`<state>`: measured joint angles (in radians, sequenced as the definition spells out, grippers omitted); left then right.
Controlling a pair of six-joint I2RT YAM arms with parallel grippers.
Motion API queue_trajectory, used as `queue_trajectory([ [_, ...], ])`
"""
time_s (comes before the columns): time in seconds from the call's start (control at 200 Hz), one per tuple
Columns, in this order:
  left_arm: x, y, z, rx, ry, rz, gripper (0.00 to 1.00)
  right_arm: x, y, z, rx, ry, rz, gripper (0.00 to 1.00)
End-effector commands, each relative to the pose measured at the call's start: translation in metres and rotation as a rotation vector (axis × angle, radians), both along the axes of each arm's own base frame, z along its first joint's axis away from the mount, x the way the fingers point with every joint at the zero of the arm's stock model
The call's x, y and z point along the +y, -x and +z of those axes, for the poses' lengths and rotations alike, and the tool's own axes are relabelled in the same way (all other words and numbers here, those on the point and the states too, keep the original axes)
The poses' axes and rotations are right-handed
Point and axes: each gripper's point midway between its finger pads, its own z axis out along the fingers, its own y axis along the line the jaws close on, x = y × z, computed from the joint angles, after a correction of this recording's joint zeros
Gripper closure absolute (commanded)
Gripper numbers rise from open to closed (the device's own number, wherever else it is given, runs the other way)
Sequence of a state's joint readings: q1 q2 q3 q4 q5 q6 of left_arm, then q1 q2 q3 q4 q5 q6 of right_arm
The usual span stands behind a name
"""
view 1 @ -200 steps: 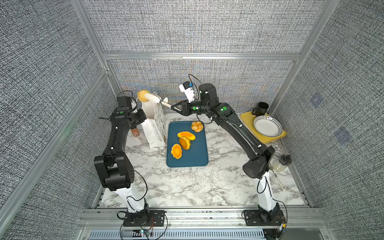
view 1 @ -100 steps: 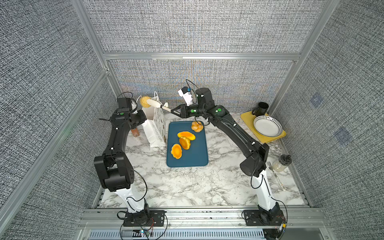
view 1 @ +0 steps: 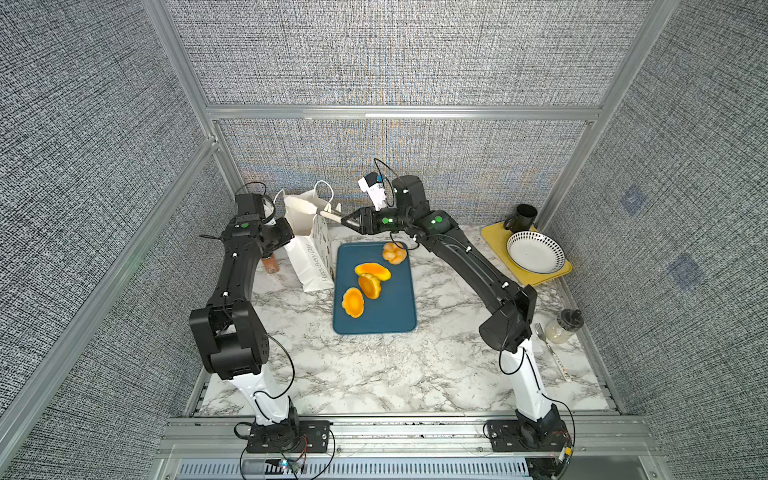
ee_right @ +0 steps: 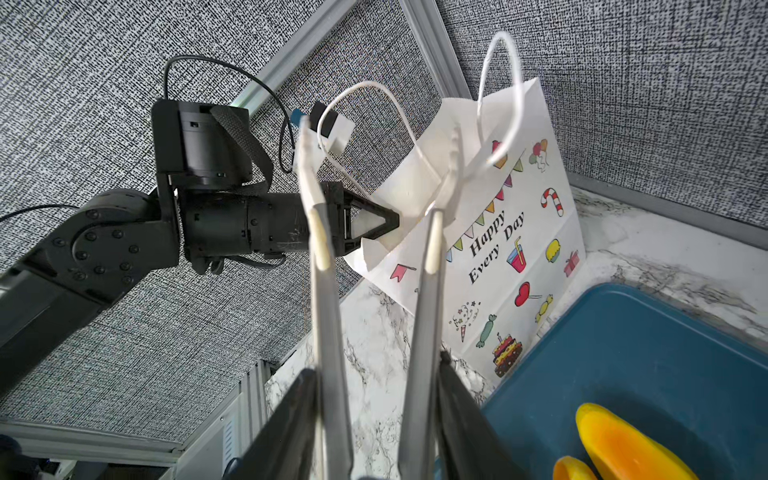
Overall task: Pack bread into a paper bag
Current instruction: Place the fake bread in the paper bag, then pick up the fake bread from the plate.
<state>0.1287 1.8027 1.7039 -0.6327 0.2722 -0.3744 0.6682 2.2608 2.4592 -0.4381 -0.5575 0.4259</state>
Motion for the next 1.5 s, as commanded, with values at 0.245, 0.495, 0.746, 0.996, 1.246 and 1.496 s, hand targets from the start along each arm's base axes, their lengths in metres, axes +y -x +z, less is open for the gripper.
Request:
queue_trajectory([
  [0.245, 0.007, -0.004, 0.0, 0.027, -0.034, 0.019, 0.98, -0.005, 0.008, 0.01, -0.034, -0.005, 0.032, 0.81],
  [0.495, 0.014, -0.015, 0.006, 0.026, -0.063, 0.037, 0.98, -0.036, 0.052, 0.015, -0.012, 0.076, 0.071, 0.75],
  [0.746, 0.015, -0.014, 0.009, 0.025, -0.07, 0.04, 0.98, -0.094, 0.098, -0.039, 0.102, 0.29, -0.001, 0.75],
  [0.996, 0.014, -0.014, 0.009, 0.027, -0.059, 0.036, 0.98, -0.117, 0.122, -0.098, 0.238, 0.34, -0.021, 0.67],
  [1.246, 0.013, -0.011, 0.01, 0.027, -0.057, 0.034, 0.98, -0.119, 0.132, -0.135, 0.308, 0.371, 0.004, 0.64],
  [1.496, 0.013, -0.011, 0.01, 0.026, -0.06, 0.03, 0.98, -0.124, 0.138, -0.156, 0.331, 0.417, 0.024, 0.63],
])
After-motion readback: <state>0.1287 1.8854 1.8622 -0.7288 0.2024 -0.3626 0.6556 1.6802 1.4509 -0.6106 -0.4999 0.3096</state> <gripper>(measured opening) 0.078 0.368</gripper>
